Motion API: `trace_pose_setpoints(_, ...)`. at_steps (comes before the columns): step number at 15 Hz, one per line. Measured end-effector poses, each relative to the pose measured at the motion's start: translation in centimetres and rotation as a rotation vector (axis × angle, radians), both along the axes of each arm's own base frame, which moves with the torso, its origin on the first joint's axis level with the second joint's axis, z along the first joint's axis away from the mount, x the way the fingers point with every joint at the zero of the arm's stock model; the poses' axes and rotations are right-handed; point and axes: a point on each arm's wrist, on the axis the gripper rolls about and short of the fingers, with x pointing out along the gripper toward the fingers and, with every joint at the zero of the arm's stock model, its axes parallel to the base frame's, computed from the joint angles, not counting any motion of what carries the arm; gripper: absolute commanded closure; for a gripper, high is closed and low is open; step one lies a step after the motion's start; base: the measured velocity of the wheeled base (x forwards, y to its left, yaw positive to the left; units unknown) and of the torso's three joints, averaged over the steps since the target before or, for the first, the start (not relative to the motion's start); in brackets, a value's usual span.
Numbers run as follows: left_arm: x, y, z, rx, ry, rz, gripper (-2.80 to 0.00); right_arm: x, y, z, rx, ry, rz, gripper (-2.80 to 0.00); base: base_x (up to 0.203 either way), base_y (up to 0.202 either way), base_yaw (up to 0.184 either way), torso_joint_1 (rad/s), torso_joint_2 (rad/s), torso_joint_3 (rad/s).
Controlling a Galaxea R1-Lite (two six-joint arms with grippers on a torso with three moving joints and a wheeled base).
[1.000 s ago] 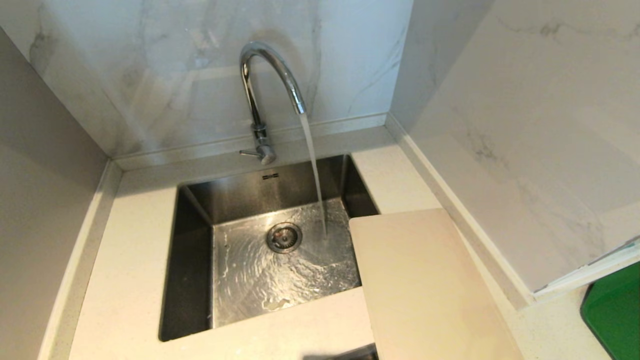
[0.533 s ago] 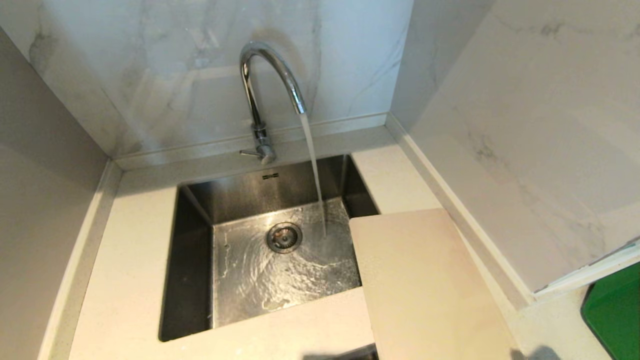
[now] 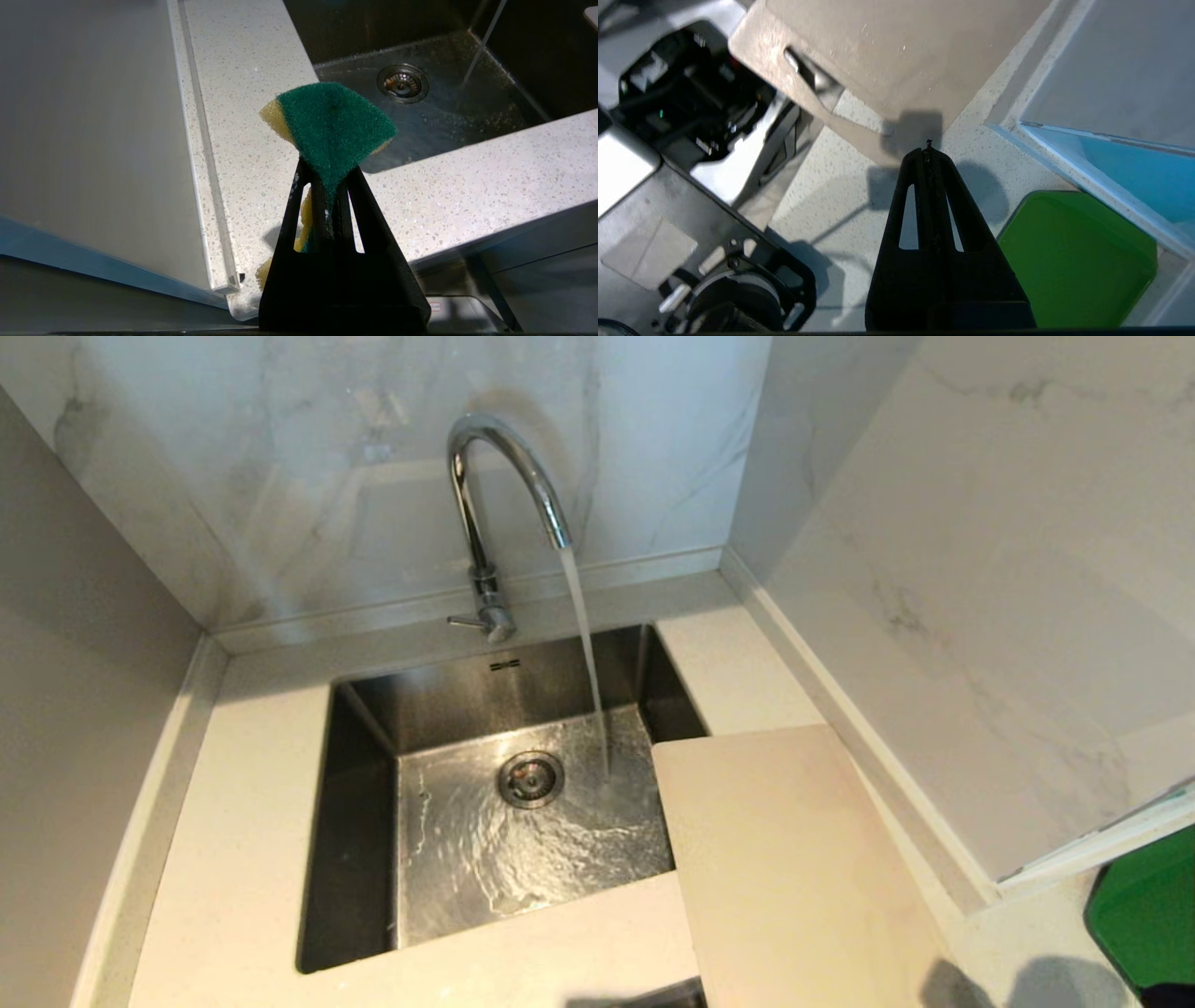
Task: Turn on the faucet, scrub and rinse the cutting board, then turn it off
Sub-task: Pick up the cutting board
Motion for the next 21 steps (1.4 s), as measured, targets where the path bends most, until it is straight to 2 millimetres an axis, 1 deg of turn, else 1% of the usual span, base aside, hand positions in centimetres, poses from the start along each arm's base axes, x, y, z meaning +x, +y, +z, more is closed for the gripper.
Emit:
trace_pose_setpoints(2, 0.0, 0.0, 0.0, 0.0, 0.0, -0.001, 0.0, 1.4, 0.2, -0.5, -0.062, 0.077, 0.029, 0.0, 0.0, 0.0, 0.0, 0.0, 0.0, 0.0)
trace_pose_setpoints(4, 0.0, 0.0, 0.0, 0.0, 0.0, 0.0, 0.0, 2.8, 0.8, -1.0, -0.171, 0.15, 0.071, 0.0, 0.0, 0.0, 0.0, 0.0, 0.0, 0.0)
trace_pose_setpoints(7, 0.0, 0.0, 0.0, 0.0, 0.0, 0.0, 0.0, 4.8, 2.5, -2.1, -0.339, 0.229, 0.157, 0.0, 0.0, 0.0, 0.0, 0.0, 0.0, 0.0)
trace_pose_setpoints(10, 0.0, 0.0, 0.0, 0.0, 0.0, -0.001, 0.0, 6.3, 4.0, -3.4, -0.474, 0.293, 0.223, 0.0, 0.0, 0.0, 0.0, 0.0, 0.0, 0.0)
trace_pose_setpoints(14, 0.0, 0.0, 0.0, 0.0, 0.0, -0.001, 0.0, 8.4, 5.8, -4.9, -0.55, 0.349, 0.281, 0.0, 0.0, 0.0, 0.0, 0.0, 0.0, 0.0)
trace_pose_setpoints(15, 0.0, 0.0, 0.0, 0.001, 0.0, -0.001, 0.0, 9.1, 6.3, -5.6, -0.544, 0.333, 0.282, -2.8, 0.0, 0.0, 0.0, 0.0, 0.0, 0.0)
trace_pose_setpoints(16, 0.0, 0.0, 0.0, 0.0, 0.0, -0.001, 0.0, 9.6, 6.9, -6.4, -0.536, 0.313, 0.289, -2.8, 0.0, 0.0, 0.0, 0.0, 0.0, 0.0)
trace_pose_setpoints(18, 0.0, 0.0, 0.0, 0.001, 0.0, -0.001, 0.0, 10.0, 8.0, -7.8, -0.523, 0.287, 0.319, -2.8, 0.0, 0.0, 0.0, 0.0, 0.0, 0.0)
trace_pose_setpoints(21, 0.0, 0.0, 0.0, 0.0, 0.0, 0.0, 0.0, 9.5, 8.5, -9.3, -0.531, 0.34, 0.34, -2.8, 0.0, 0.0, 0.0, 0.0, 0.0, 0.0)
